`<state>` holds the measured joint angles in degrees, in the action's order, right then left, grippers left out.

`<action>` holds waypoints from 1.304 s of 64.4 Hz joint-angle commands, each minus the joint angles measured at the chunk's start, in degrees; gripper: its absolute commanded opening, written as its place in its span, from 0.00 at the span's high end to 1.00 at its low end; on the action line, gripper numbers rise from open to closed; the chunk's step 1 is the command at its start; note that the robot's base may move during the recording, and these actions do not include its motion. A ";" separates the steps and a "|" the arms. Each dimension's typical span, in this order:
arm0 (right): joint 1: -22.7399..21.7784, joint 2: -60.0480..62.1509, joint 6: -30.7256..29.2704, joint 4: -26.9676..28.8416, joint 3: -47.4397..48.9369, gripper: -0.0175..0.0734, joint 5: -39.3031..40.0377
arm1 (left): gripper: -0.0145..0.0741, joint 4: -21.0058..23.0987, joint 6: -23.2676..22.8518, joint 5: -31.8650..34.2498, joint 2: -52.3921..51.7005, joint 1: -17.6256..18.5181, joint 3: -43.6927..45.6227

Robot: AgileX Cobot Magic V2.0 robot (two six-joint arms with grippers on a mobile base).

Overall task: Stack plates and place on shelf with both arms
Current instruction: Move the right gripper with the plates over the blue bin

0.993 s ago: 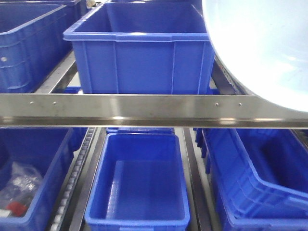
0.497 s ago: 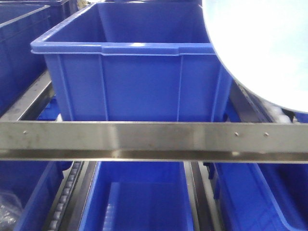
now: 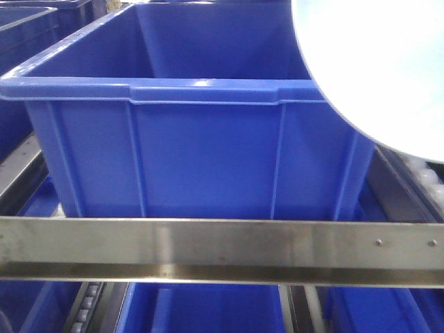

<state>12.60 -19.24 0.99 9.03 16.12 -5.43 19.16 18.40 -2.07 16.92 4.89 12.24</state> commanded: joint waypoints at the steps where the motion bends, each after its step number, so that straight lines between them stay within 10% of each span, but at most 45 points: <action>1: 0.04 -0.01 -0.01 -0.09 1.85 0.75 5.74 | 0.75 0.10 -0.22 4.24 0.82 0.12 2.15; 84: 0.04 -0.01 -0.01 -0.09 1.85 0.75 5.74 | 0.75 0.10 -0.22 4.24 0.82 0.12 2.15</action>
<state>12.60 -19.24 0.99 9.03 16.12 -5.43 19.16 18.40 -2.07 16.92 4.89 12.24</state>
